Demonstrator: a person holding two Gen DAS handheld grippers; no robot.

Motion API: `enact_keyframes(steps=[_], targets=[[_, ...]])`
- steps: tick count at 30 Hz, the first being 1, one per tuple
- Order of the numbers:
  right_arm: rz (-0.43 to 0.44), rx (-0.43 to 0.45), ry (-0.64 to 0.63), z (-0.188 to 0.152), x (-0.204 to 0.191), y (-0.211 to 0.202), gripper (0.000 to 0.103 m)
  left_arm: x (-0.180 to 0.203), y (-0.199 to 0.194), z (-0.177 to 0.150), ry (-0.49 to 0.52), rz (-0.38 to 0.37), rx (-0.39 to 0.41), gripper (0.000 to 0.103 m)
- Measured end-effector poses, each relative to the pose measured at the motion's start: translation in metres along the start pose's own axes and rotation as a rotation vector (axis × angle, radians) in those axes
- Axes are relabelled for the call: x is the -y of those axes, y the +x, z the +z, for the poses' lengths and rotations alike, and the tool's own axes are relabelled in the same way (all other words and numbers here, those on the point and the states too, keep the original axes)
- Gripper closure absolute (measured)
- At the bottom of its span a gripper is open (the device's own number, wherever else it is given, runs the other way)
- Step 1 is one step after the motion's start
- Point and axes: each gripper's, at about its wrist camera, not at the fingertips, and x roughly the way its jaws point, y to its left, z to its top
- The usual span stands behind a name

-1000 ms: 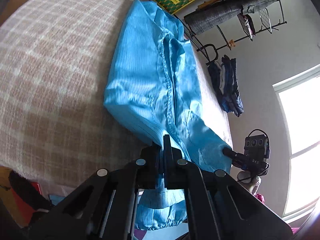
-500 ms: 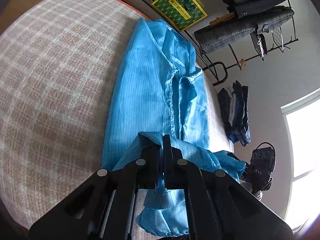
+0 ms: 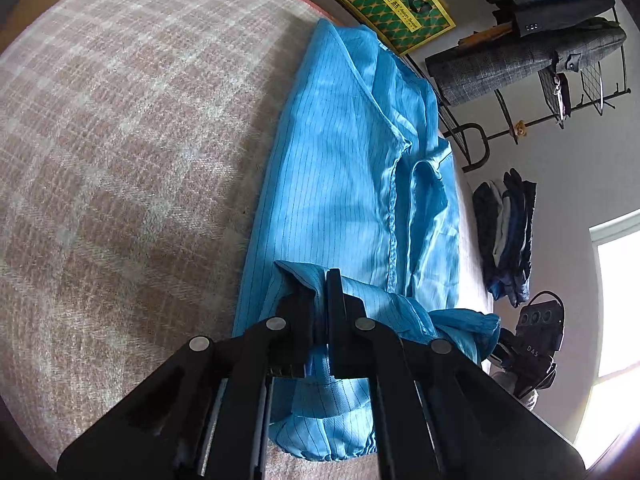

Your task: Fold large clothes

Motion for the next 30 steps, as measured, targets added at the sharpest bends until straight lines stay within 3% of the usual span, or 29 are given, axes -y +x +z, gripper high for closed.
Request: enact_keyframes(steps=[3, 5, 7, 11, 18, 22, 26, 30], targets=[[0.007, 0.033, -0.05, -0.003, -0.008, -0.019, 0.066, 0.001, -0.017, 0.001, 0.037, -0.008, 0.038, 0.086], [0.025, 0.052, -0.069, -0.007, -0.007, -0.033, 0.065, -0.001, -0.029, -0.001, 0.053, -0.004, 0.058, 0.069], [0.002, 0.067, -0.097, -0.014, -0.004, -0.046, 0.065, -0.006, -0.039, -0.006, 0.064, 0.021, 0.057, 0.069], [-0.029, 0.031, -0.151, -0.03, 0.006, -0.053, 0.076, -0.025, -0.049, -0.031, 0.069, 0.071, 0.006, 0.069], [-0.028, -0.12, -0.263, -0.057, -0.005, -0.032, 0.08, -0.038, -0.045, -0.082, 0.034, 0.045, -0.122, 0.069], [0.001, -0.171, -0.31, -0.064, -0.018, -0.014, 0.08, -0.018, -0.029, -0.098, 0.096, 0.023, -0.179, 0.069], [0.007, -0.155, -0.333, -0.052, -0.032, -0.001, 0.08, 0.01, -0.017, -0.082, 0.161, 0.031, -0.15, 0.069], [0.036, -0.06, -0.283, -0.032, -0.038, -0.008, 0.08, 0.031, -0.019, -0.051, 0.151, 0.004, -0.051, 0.069]])
